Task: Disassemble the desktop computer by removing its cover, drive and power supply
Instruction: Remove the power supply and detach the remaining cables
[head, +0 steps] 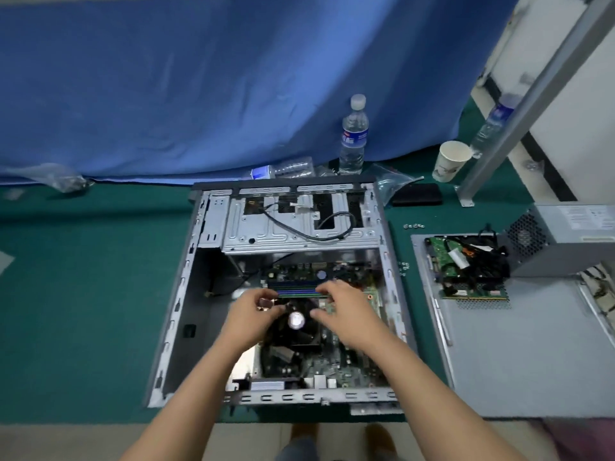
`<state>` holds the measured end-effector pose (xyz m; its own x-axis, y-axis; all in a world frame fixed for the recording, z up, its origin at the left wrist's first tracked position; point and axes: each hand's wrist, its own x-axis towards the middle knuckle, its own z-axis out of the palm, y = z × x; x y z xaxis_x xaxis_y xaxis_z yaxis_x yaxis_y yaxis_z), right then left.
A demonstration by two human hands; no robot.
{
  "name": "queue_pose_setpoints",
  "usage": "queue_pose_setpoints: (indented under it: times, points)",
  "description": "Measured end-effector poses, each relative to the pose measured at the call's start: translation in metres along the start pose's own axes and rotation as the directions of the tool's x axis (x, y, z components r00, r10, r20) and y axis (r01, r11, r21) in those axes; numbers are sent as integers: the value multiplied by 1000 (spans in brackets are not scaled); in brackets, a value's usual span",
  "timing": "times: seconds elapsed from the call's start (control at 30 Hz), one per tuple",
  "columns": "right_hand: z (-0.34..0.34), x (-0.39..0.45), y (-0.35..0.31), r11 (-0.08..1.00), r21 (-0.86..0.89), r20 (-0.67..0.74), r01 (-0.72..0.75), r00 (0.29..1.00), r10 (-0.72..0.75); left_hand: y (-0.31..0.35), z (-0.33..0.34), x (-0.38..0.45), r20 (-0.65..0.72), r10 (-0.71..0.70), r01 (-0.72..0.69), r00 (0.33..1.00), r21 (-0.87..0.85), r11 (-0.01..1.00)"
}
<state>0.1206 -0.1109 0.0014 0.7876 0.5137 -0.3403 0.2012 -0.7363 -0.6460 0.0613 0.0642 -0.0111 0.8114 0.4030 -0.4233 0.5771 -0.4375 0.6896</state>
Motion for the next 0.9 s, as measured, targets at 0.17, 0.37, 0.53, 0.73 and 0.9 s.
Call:
queue_pose_setpoints:
  times: [0.17, 0.37, 0.53, 0.73, 0.9]
  points:
    - [32, -5, 8, 984, 66, 137, -163, 979, 153, -35, -19, 20, 147, -121, 131, 982, -62, 989]
    - [41, -2, 11, 990, -32, 196, -141, 970, 144, -41, -17, 46, 273, -133, 161, 953, -84, 983]
    - [41, 5, 17, 990, -106, 165, -97, 980, 114, -38, -4, 61, 300, -116, 122, 947, 0, 993]
    - [38, 12, 25, 991, -113, 201, -71, 975, 93, -44, 4, 66, 259, -131, 141, 957, -20, 990]
    - [37, 13, 27, 986, -161, 223, -45, 971, 81, -50, 3, 70, 274, -168, 195, 947, -75, 978]
